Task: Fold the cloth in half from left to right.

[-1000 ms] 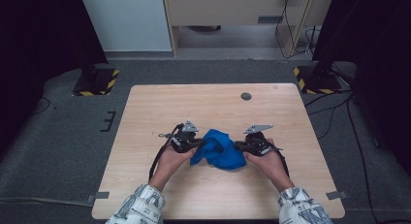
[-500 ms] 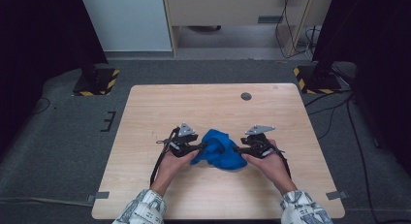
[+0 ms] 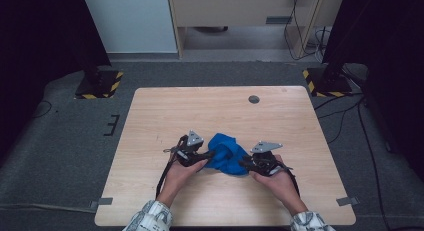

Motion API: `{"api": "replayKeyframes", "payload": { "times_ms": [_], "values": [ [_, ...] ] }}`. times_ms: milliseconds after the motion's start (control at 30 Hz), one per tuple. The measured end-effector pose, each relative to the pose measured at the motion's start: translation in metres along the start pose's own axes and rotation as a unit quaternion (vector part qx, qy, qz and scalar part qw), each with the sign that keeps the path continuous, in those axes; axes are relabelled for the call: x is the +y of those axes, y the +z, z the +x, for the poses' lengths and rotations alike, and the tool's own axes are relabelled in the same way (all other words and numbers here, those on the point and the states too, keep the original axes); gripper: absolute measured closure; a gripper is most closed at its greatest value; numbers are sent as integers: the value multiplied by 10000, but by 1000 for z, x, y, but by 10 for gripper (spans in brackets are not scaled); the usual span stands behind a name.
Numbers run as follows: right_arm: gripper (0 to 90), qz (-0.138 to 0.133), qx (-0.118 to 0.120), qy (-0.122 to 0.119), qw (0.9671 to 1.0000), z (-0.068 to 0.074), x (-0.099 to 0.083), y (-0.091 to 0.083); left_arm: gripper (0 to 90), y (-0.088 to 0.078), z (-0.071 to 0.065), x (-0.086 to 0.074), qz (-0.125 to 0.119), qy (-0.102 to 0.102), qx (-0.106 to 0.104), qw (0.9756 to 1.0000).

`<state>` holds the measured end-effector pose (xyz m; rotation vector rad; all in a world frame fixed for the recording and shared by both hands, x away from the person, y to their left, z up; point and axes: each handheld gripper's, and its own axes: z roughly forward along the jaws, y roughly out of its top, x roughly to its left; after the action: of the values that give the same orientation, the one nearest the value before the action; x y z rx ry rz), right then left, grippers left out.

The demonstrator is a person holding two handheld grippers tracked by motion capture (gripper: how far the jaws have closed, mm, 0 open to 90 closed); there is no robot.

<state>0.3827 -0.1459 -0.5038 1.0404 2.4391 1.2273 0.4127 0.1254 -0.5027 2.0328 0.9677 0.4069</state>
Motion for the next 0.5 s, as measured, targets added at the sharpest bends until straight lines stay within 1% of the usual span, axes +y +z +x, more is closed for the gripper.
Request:
{"api": "replayKeyframes", "payload": {
  "times_ms": [33, 67, 167, 267, 333, 367, 467, 500],
  "values": [
    [679, 4, 18, -23, 10000, 2, -1, 2, 406, 0, 0, 0, -21, -19, 10, 10000],
    [674, 1, 26, -21, 10000, 3, -1, 3, 420, 0, 1, 0, -30, -40, 21, 10000],
    [639, -15, 97, -89, 9999, 10, -3, 7, 500, -1, 1, 0, -24, -78, -48, 10000],
    [557, -19, 145, -145, 9998, 17, -3, 11, 608, -1, 0, 0, 5, -81, -171, 9998],
    [514, -17, 166, -192, 9997, 20, -3, 13, 650, 0, -1, 0, 33, -56, -228, 9997],
    [473, 16, 167, -223, 9996, 22, -3, 15, 680, 0, -1, 0, 43, -53, -233, 9997],
    [401, 126, 146, -300, 9994, 27, -5, 20, 744, 0, -1, 0, 92, -37, -251, 9996],
    [390, 166, 95, -351, 9992, 29, -5, 23, 786, 0, -2, -1, 85, -31, -270, 9996]
  ]
}}
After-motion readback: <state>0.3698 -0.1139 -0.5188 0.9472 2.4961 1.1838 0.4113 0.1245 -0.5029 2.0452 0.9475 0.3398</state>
